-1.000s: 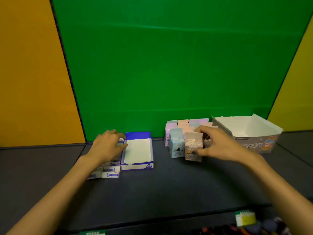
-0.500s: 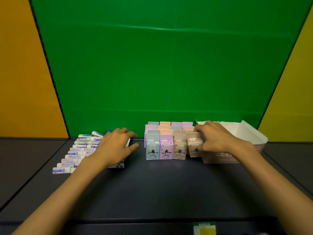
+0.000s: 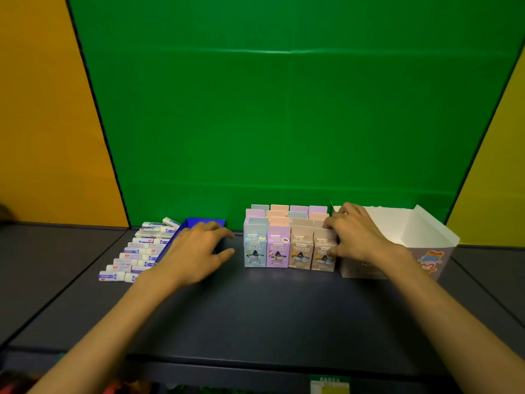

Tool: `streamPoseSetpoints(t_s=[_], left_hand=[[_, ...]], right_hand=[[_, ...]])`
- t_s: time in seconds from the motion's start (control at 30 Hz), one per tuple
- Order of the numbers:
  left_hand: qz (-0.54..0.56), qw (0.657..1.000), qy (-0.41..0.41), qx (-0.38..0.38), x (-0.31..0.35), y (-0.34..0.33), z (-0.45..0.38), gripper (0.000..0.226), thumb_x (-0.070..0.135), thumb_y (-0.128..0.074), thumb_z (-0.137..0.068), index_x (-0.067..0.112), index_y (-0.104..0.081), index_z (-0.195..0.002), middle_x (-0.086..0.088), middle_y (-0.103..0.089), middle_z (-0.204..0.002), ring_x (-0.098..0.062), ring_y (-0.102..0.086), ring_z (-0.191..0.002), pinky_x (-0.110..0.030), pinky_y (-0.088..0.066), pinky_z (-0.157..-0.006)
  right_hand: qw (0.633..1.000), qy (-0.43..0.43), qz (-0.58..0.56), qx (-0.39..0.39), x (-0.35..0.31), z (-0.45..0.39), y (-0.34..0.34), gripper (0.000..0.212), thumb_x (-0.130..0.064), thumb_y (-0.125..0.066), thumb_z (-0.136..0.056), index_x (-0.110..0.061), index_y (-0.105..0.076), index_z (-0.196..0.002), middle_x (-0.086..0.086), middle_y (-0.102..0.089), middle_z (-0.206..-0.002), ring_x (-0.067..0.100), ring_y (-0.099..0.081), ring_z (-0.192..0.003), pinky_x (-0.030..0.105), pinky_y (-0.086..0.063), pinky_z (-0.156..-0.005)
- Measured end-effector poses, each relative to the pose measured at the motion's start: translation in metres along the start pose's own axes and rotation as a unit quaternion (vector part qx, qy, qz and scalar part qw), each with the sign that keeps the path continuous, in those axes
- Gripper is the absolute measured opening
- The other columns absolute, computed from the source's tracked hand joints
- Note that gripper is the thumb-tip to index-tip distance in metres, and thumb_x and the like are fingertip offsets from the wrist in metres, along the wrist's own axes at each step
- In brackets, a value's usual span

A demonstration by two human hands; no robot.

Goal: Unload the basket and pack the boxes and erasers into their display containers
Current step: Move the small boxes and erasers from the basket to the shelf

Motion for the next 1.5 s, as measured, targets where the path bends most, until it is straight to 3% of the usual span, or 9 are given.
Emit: streamPoseSetpoints(t_s=[0.17, 0.33, 0.63, 0.87, 1.13, 1.5], left_hand=[[0.013, 0.999, 0.037, 0.015, -0.007, 0.008, 0.006, 0.038, 0.049, -0.055, -0.096, 0.033, -0.059, -0.130, 0.006, -0.057, -0.135, -0.020, -0.052, -0.124, -0.037, -0.045, -0.095], [0.002, 0.997, 0.073, 0.035, -0.018, 0.021, 0.016, 0.038, 0.047, -0.055, -0.096, 0.031, -0.060, -0.129, 0.003, -0.060, -0.133, -0.024, -0.055, -0.121, -0.040, -0.046, -0.094], [-0.037, 0.991, 0.122, 0.038, -0.071, 0.048, 0.064, 0.056, 0.057, -0.041, -0.091, 0.032, -0.054, -0.139, 0.003, -0.059, -0.137, -0.025, -0.056, -0.120, -0.040, -0.047, -0.093], [-0.065, 0.985, 0.154, 0.049, -0.158, 0.078, 0.131, 0.053, 0.055, -0.049, -0.096, 0.033, -0.046, -0.145, 0.002, -0.052, -0.143, -0.026, -0.051, -0.126, -0.041, -0.044, -0.095], [-0.080, 0.977, 0.194, 0.043, -0.281, 0.116, 0.223, 0.055, 0.058, -0.043, -0.097, 0.036, -0.041, -0.147, 0.006, -0.046, -0.149, -0.023, -0.048, -0.131, -0.044, -0.044, -0.099], [-0.100, 0.957, 0.264, 0.062, -0.447, 0.162, 0.337, 0.057, 0.059, -0.041, -0.097, 0.033, -0.041, -0.148, 0.004, -0.048, -0.147, -0.022, -0.048, -0.130, -0.043, -0.044, -0.098]], right_hand=[[0.998, 0.026, -0.041, 0.045, -0.015, -0.003, 0.011, 0.049, -0.046, -0.064, -0.082, -0.026, -0.060, -0.127, -0.004, -0.063, -0.120, 0.020, -0.047, -0.114, 0.034, -0.030, -0.105], [0.987, 0.067, -0.117, 0.085, -0.059, -0.012, 0.027, 0.036, -0.037, -0.058, -0.090, -0.025, -0.061, -0.124, -0.003, -0.062, -0.122, 0.020, -0.048, -0.115, 0.035, -0.033, -0.097], [0.963, 0.128, -0.227, 0.071, -0.176, -0.037, 0.043, 0.042, -0.038, -0.057, -0.095, -0.025, -0.054, -0.135, 0.000, -0.060, -0.130, 0.023, -0.053, -0.120, 0.038, -0.043, -0.096], [0.949, 0.162, -0.256, 0.090, -0.289, -0.060, 0.076, 0.045, -0.044, -0.053, -0.097, -0.028, -0.050, -0.139, -0.003, -0.058, -0.132, 0.021, -0.055, -0.120, 0.037, -0.046, -0.093], [0.939, 0.174, -0.271, 0.122, -0.435, -0.083, 0.118, 0.042, -0.047, -0.049, -0.099, -0.028, -0.053, -0.137, -0.001, -0.061, -0.123, 0.023, -0.059, -0.111, 0.038, -0.047, -0.084], [0.939, 0.185, -0.260, 0.130, -0.605, -0.128, 0.168, 0.041, -0.048, -0.049, -0.099, -0.030, -0.051, -0.135, -0.004, -0.060, -0.124, 0.019, -0.059, -0.113, 0.038, -0.050, -0.089]])
Point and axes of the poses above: each hand's wrist, its own z-axis away from the middle knuckle, its own y-axis out of the back of the hand, x = y × z, the point moved 6 cm from there along -z, towards the middle knuckle
